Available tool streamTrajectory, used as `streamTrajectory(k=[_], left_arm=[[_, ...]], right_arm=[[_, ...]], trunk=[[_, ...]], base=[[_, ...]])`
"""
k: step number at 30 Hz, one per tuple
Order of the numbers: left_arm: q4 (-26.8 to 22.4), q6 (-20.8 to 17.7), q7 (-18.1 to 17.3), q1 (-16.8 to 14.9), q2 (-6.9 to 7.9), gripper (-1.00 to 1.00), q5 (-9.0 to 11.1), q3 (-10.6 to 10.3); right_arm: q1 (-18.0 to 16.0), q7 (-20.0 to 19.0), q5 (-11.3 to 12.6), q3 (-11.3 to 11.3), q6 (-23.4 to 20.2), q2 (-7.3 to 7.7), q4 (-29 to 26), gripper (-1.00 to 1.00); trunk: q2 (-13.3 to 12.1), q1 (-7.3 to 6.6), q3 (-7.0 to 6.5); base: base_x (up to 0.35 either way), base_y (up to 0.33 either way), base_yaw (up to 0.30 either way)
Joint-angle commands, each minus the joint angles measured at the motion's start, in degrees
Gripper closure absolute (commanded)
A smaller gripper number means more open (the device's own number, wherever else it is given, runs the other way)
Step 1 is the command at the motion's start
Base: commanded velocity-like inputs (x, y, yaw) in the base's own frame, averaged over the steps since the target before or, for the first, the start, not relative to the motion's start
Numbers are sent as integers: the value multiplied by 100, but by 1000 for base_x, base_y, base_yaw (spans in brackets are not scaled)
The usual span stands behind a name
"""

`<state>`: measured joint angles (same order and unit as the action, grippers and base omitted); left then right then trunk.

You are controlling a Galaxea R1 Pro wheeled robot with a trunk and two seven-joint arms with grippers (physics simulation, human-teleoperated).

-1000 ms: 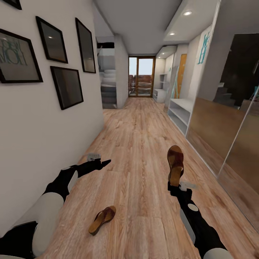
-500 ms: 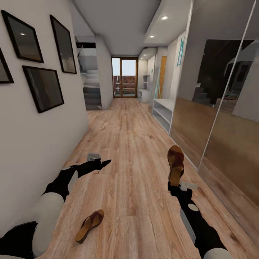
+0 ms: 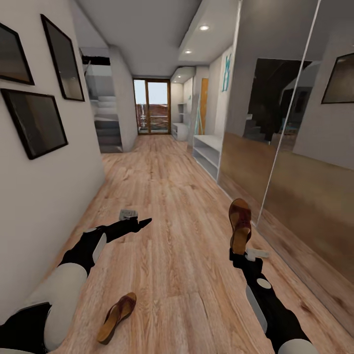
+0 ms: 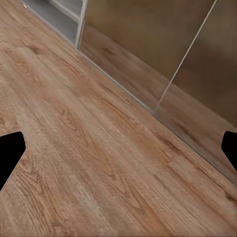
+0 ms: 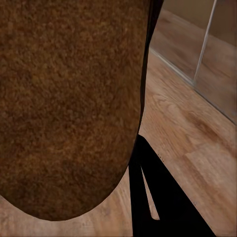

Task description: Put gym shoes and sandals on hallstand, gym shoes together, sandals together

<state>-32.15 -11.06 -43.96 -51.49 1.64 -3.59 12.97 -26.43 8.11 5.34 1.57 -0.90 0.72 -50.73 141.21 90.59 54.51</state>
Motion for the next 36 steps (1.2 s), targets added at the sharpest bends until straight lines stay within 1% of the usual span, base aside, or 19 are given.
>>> streamTrajectory(k=[1,20,24,34,35,36], left_arm=[[-8,-45,-43,-4,-6,-100,-37,39],[-2,-45,-36,-1,-6,-100,-37,39],[-3,-45,-36,-6,-6,-100,-37,39],[39,-31,-13,-5,-6,-100,-40,39],[350,94,3,-2,33,-100,-55,47],[403,144,8,-2,49,-100,-57,47]], right_arm=[[-2,23,72,-10,-7,1,-7,100],[-2,23,72,-13,-7,-2,5,100],[-2,24,70,-14,-7,-2,9,100],[-2,31,63,-14,-6,-2,-52,100],[-2,32,63,-8,-6,-2,-142,100],[-2,32,63,-8,-6,-2,-152,100]], trunk=[[2,-1,6],[2,-1,5],[2,-1,5],[2,-1,5],[2,-1,5],[2,-1,5]], base=[[0,295,-37],[0,289,-5],[0,111,0],[0,10,0],[0,0,0],[0,0,0]])
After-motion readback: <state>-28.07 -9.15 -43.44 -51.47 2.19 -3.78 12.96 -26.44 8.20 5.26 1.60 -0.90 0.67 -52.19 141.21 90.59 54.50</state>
